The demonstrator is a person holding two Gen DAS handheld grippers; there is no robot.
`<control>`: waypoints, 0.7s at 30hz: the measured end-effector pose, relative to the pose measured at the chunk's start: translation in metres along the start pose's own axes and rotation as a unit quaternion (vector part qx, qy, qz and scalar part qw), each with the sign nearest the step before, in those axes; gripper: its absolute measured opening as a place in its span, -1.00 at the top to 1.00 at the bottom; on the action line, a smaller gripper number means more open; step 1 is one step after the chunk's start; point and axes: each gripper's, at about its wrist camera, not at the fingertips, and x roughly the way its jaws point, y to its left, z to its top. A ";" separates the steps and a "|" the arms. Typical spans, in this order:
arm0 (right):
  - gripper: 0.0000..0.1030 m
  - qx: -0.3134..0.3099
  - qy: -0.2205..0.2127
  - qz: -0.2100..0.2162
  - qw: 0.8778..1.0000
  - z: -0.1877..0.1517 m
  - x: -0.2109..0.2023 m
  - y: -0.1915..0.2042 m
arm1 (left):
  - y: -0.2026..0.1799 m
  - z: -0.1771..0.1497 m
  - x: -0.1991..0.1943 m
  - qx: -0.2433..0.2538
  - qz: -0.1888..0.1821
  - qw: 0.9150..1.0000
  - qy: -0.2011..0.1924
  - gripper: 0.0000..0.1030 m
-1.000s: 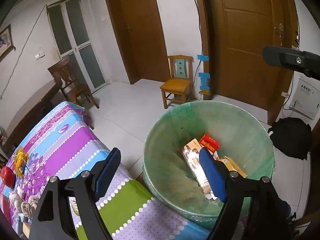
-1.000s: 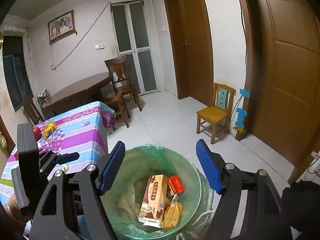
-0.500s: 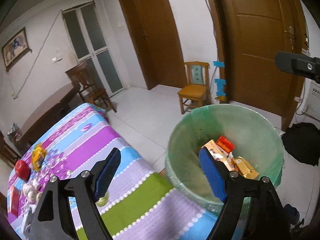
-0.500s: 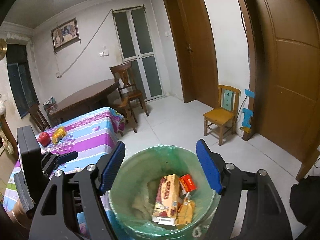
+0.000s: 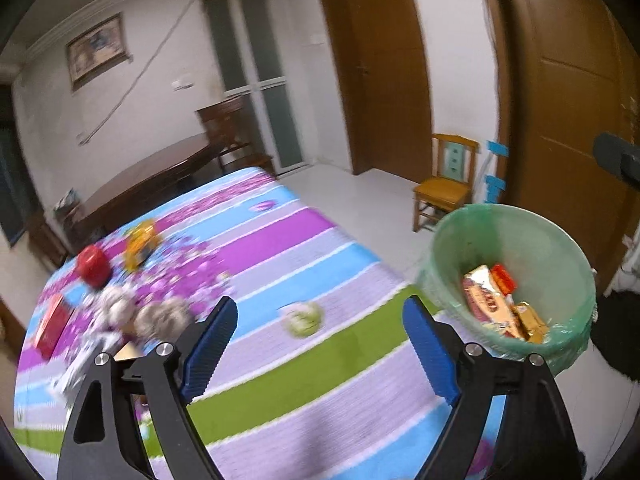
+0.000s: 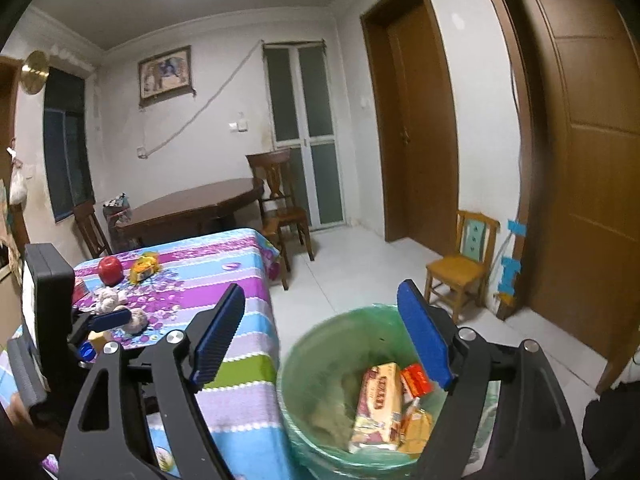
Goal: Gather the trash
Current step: 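Move both tools back over the table toward the packets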
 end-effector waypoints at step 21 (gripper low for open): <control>-0.47 -0.100 0.065 0.167 0.979 -0.034 0.043 0.163 | 0.230 -0.076 -0.075 -0.186 0.122 0.975 0.021 -0.69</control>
